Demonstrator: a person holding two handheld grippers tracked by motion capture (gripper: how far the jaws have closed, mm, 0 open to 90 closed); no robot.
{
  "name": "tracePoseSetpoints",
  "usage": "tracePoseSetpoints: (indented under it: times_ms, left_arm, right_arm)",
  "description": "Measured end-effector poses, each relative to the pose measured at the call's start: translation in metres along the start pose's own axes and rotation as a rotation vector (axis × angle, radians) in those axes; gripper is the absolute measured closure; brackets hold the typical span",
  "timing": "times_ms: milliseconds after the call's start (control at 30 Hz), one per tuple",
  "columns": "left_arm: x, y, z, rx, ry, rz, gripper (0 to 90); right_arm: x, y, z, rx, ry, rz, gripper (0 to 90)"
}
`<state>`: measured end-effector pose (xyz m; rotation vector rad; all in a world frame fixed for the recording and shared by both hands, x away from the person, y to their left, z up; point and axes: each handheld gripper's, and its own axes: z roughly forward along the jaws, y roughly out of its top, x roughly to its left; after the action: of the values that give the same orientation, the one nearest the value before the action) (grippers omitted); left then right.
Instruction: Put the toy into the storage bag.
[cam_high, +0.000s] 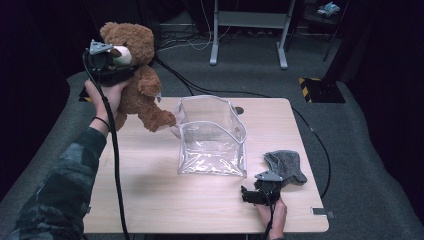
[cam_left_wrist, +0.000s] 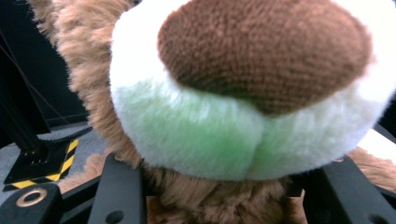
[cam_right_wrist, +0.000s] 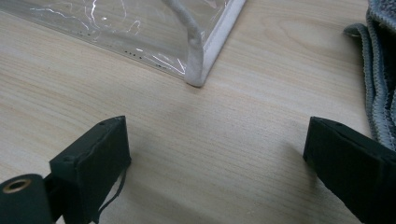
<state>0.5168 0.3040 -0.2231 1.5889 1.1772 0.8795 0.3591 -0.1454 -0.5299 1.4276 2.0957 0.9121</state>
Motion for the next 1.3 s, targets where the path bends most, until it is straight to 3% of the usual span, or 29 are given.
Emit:
tracePoseSetpoints:
  times_ms: [633,1300]
  left_arm:
    - [-0.045,0.023,0.032,-0.015,-0.065,0.004,49.2]
    - [-0.097,0.031,0.064,-0.032,-0.125,0.012,49.0]
  right_arm:
    - [0.0,0.0,0.0,0.0,0.0,0.0,6.4]
    - [0.0,0.0,0.0,-0.001,0.003,0.0,6.4]
